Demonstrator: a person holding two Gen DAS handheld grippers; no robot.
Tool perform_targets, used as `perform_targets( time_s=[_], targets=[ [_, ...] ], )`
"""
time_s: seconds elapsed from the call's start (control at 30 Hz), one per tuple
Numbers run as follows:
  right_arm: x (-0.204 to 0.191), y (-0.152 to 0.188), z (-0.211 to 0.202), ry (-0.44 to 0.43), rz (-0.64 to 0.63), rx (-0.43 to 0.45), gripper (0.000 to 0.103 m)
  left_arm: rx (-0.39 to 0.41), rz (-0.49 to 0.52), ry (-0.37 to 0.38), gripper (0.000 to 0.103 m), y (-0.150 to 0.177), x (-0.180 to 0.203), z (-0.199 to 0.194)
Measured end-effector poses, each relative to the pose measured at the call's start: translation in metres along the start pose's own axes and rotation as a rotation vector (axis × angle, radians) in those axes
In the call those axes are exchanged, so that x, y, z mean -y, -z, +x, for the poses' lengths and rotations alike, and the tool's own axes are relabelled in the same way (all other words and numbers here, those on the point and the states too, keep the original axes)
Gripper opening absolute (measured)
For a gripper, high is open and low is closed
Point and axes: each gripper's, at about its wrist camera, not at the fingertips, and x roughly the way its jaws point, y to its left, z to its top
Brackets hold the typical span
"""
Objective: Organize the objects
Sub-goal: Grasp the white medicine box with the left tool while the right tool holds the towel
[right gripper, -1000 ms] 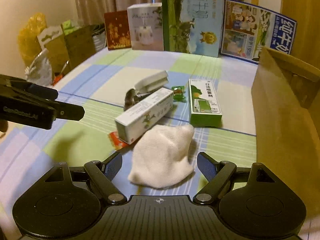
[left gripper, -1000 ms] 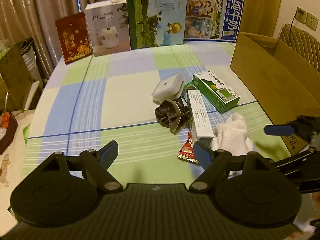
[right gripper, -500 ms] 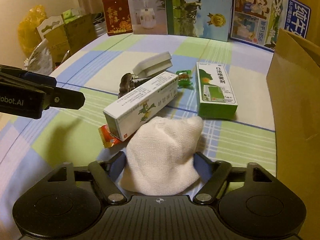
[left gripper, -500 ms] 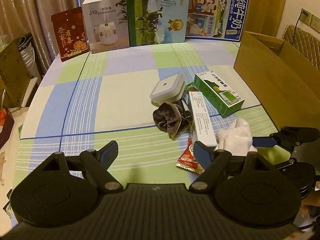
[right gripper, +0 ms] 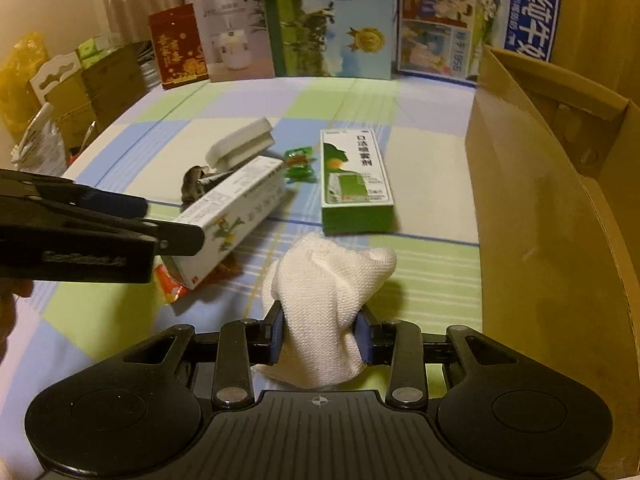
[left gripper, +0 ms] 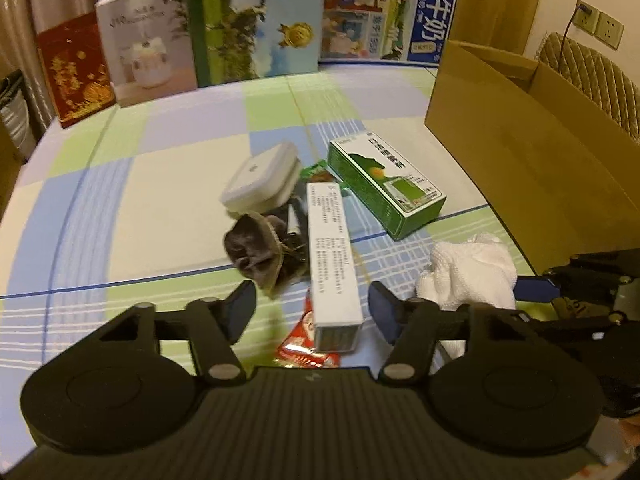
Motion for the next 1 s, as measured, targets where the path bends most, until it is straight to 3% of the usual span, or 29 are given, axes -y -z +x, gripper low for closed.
perform_targets(
  time_s=[0.2,0.47,0.73,0.9,1.0],
  targets=[
    [0.004,-0.001,0.001,-0.009,0.013,-0.012,0.033,-0.022,0.004,0.005,0.022,-0.002,0.005,0.011],
    [0.003,0.004,-0.011,-0.062,0.062,-0.026,0.033,-0.037,0.017,-0.001,0.021,0.011,0.016,-0.02],
    [0.0,0.028,-0.045,-0.081,0.068,-0.051,0.033,-0.08,0.043,0.04,0.021,0.068,0.034,-0.071],
    [-0.005,0.043,-0.06,-0.088,0.067,-0.062,0.033,-0.076,0.058,0.041,0.03,0.077,0.042,-0.071],
    [-0.007,0.044,-0.059,-0.078,0.063,-0.061,0.033,-0.083,0.069,0.029,0.03,0.074,0.045,-0.061]
  ],
)
